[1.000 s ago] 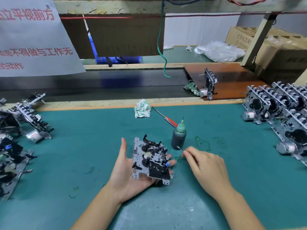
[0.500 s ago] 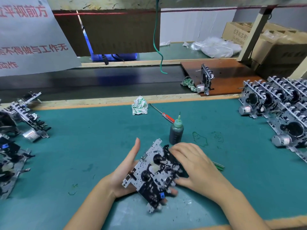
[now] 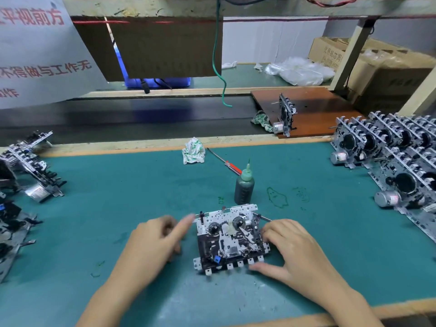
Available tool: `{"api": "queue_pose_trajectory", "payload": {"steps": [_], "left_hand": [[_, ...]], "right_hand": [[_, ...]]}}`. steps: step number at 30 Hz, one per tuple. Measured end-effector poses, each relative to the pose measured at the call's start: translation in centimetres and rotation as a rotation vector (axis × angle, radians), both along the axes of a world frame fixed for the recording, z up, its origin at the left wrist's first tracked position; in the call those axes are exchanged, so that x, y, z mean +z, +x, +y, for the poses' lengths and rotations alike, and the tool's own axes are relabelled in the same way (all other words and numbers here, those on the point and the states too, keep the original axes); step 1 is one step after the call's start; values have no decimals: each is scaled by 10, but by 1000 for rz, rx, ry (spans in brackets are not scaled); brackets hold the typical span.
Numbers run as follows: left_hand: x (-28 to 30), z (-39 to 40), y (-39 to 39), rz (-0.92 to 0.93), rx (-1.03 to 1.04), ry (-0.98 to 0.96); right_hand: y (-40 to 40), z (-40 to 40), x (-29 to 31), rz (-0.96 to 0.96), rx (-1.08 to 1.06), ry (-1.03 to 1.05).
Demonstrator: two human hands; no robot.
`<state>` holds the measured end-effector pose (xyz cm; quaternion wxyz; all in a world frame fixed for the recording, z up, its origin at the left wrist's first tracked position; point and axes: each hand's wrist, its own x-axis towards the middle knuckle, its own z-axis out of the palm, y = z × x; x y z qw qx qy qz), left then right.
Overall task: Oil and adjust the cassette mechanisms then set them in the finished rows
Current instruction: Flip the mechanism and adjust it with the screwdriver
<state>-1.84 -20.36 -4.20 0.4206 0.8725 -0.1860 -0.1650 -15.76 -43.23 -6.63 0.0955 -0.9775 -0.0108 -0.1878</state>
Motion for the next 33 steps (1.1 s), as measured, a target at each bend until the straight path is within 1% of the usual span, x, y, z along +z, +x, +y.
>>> {"api": "queue_pose_trajectory", "payload": {"steps": [2, 3, 4, 7, 9, 10, 12, 18, 22, 28, 31, 33], "left_hand": [[-2, 6, -19, -264, -109, 224], [-4, 5, -26, -342, -151, 321], [-6, 3, -31, -404, -162, 374], [-6, -4, -37, -565, -210, 415], [-8, -7, -37, -693, -192, 289], [-9, -9, -38, -715, -176, 238], [-13, -9, -40, -721, -153, 207], [-20, -7, -39, -673, -147, 212], [-26, -7, -37, -698, -142, 167], [-27, -7, -34, -787, -121, 141], [-27, -7, -33, -783, -131, 124], [-27, -5, -31, -776, -175, 115]], "right_hand": [[1, 3, -2, -16, -16, -12], [2, 5, -3, -27, -20, -18], [3, 5, -3, -38, -24, -23], [4, 7, -3, -57, -41, -22], [4, 7, -3, -65, -45, -21], [4, 7, -3, -66, -42, -28], [3, 7, -4, -65, -40, -43], [5, 7, -7, -68, -75, -38], [7, 5, -8, -59, -70, -33], [4, 6, -7, -36, -3, -4], [5, 5, -6, -32, 12, -3], [6, 6, -7, -57, 2, 2]]}}
